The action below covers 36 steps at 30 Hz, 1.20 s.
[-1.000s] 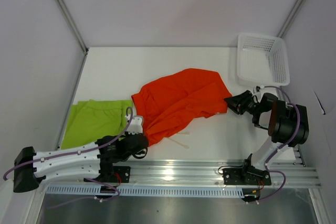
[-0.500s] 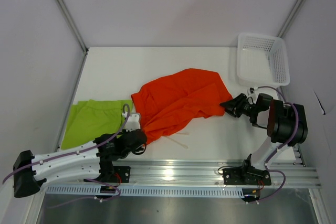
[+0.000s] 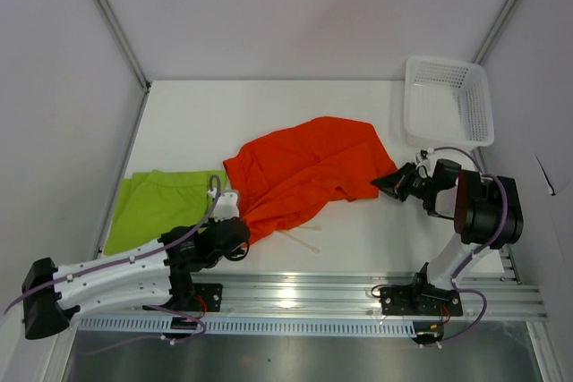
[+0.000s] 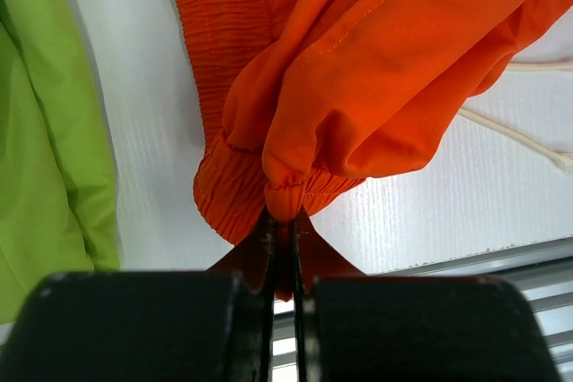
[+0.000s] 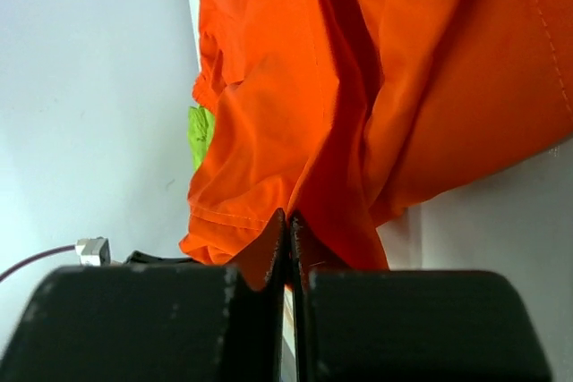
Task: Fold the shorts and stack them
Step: Flatten the shorts out
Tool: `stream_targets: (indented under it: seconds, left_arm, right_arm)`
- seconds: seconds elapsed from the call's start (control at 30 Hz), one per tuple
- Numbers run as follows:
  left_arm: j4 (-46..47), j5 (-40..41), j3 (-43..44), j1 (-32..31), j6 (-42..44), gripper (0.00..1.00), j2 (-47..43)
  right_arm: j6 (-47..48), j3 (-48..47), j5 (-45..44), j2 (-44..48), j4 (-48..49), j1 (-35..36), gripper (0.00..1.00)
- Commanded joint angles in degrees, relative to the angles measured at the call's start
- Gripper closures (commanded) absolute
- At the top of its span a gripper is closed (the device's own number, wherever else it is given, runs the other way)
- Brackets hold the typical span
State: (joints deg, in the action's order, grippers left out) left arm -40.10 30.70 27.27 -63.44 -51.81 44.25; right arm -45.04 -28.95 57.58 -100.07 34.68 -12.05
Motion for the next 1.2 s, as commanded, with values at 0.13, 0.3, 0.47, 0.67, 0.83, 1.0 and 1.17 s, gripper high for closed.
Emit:
stream_targets:
  seconds: [0.13, 0.3, 0.47, 0.67, 0.83, 1.0, 1.17]
  left_arm:
    - [1.77, -0.81, 4.55, 0.69, 5.4, 1.0, -2.23]
    - [1.25, -1.61, 7.97, 0.69, 7.95, 1.0, -2.15]
    - [-3.4, 0.06, 17.19, 0.69, 11.1, 1.0, -1.45]
    - [-11.93, 4.18, 32.92, 0.69, 20.67, 1.0, 0.4]
    - [-14.31, 2.71, 43.73, 0.69, 30.34, 1.0, -1.36]
    - [-17.03, 0.07, 56.03, 0.77, 35.02, 1.0, -0.92]
    - [-20.02, -4.41, 67.9, 0.77, 38.01, 1.0, 2.86]
  right_arm:
    - [-3.74, -5.06, 2.62, 7.78, -3.29, -4.19, 1.0]
    - [-5.5, -13.91, 3.59, 12.09, -9.7, -6.93, 1.0]
    - [-4.01, -23.24, 3.24, 16.92, -19.01, -8.68, 1.0]
    - [-10.32, -33.35, 4.64, 19.65, -17.81, -11.15, 1.0]
    - [-16.65, -41.43, 5.35, 21.58, -14.47, -11.59, 1.0]
    - [-23.51, -46.28, 4.91, 26.05, -8.68, -12.9, 1.0]
    - [-24.58, -51.2, 3.68, 32.47, -9.18, -13.78, 1.0]
